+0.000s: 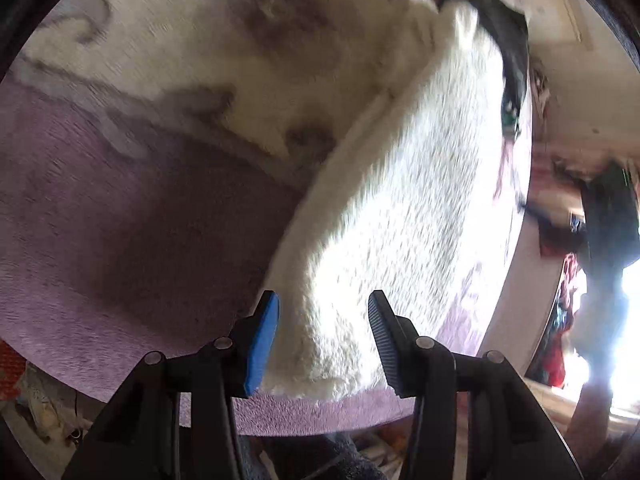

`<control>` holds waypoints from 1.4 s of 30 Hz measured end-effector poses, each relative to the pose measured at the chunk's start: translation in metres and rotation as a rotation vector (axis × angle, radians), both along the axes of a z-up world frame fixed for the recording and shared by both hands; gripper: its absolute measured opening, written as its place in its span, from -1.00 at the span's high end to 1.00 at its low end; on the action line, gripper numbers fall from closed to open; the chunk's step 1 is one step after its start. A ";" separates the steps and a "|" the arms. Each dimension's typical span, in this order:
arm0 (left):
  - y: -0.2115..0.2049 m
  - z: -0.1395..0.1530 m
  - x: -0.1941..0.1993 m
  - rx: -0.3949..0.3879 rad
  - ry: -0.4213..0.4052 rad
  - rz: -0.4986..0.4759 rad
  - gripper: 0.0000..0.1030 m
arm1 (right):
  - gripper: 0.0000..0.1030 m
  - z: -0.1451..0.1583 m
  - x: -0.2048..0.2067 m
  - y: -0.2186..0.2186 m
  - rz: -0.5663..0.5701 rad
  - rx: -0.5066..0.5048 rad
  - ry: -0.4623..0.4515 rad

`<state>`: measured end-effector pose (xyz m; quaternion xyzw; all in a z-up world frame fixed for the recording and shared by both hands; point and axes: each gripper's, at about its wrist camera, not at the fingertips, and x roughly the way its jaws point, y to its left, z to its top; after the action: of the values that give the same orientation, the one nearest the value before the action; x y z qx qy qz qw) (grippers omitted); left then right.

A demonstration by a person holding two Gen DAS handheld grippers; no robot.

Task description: Fold large clothes

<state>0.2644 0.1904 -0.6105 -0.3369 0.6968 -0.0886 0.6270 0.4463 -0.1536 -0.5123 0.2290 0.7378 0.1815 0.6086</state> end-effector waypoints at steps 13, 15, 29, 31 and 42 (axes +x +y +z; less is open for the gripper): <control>-0.032 0.012 -0.011 0.209 -0.127 -0.158 0.72 | 0.28 -0.101 -0.234 -0.066 -0.236 -0.147 0.265; -0.031 0.017 -0.018 0.186 -0.130 -0.167 0.73 | 0.53 -0.095 -0.243 -0.069 -0.306 -0.149 0.239; -0.030 -0.009 -0.002 0.181 -0.046 -0.209 0.54 | 0.36 -0.101 -0.227 -0.021 -0.178 -0.266 0.231; -0.026 0.016 -0.005 0.212 -0.053 -0.212 0.52 | 0.24 -0.095 -0.225 -0.013 -0.159 -0.252 0.229; -0.076 0.085 0.127 0.354 -0.300 -0.200 0.53 | 0.25 -0.032 -0.147 0.009 -0.199 -0.206 0.050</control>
<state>0.3916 0.1148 -0.5260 -0.1342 0.6304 -0.0759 0.7608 0.2990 -0.1446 -0.5444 0.2419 0.7411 0.0380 0.6251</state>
